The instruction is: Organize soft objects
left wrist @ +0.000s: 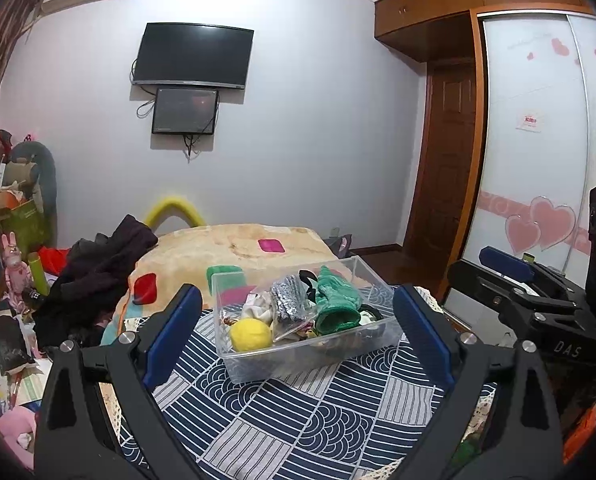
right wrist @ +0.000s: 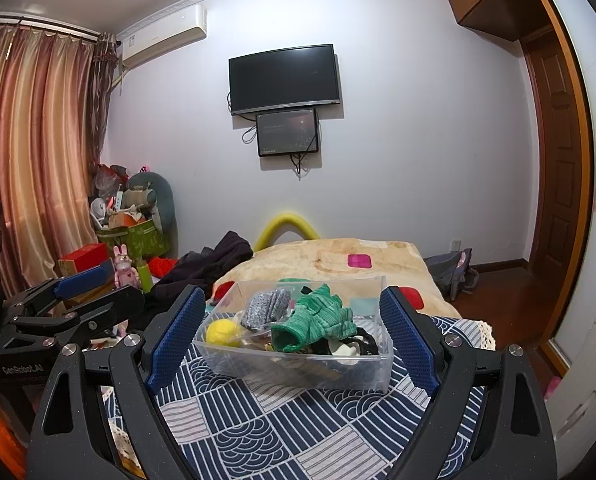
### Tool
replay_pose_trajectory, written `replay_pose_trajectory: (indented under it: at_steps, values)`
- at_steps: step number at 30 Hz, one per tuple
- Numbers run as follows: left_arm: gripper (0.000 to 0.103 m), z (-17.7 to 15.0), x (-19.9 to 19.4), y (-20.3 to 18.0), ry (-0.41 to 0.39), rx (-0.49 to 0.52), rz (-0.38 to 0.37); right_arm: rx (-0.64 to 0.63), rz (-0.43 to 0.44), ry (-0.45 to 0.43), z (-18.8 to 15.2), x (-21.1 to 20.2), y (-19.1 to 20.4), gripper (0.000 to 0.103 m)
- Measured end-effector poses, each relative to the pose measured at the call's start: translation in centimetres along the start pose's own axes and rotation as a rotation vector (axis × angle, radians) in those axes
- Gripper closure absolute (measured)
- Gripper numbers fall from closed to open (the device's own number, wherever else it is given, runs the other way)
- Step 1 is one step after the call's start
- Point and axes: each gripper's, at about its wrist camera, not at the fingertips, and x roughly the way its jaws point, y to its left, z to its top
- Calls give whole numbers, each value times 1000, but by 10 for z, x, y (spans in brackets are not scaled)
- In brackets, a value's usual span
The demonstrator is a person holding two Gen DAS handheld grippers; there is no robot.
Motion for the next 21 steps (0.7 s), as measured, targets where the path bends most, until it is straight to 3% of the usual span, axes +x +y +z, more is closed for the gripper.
replay_pose_trajectory:
  at_steps: [21]
  values:
    - [6, 0, -3, 1, -14, -8, 7, 0, 4, 1, 4, -4, 2, 15]
